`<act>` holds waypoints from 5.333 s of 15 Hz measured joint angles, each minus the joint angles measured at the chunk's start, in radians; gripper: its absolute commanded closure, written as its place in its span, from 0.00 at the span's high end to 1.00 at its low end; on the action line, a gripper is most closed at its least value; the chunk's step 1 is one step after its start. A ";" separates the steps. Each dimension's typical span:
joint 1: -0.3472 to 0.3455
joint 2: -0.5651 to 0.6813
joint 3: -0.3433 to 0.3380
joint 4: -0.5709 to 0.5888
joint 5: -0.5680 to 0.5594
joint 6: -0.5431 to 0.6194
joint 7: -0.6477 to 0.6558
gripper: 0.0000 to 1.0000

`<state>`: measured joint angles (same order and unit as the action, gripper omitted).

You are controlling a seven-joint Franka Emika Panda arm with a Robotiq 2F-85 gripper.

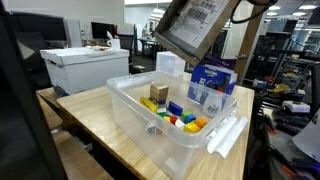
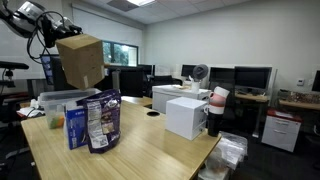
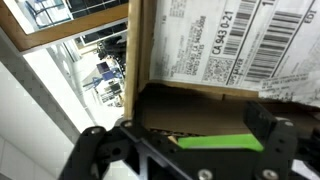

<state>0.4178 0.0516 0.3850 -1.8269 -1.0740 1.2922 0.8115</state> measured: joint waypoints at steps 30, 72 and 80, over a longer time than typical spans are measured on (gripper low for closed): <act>0.016 0.000 0.027 -0.051 0.367 0.022 -0.273 1.00; -0.261 -0.328 -0.202 -0.348 0.402 0.351 0.106 1.00; -0.270 -0.418 -0.189 -0.459 0.445 0.378 0.255 1.00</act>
<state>0.1482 -0.3668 0.1957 -2.2856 -0.6291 1.6704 1.0664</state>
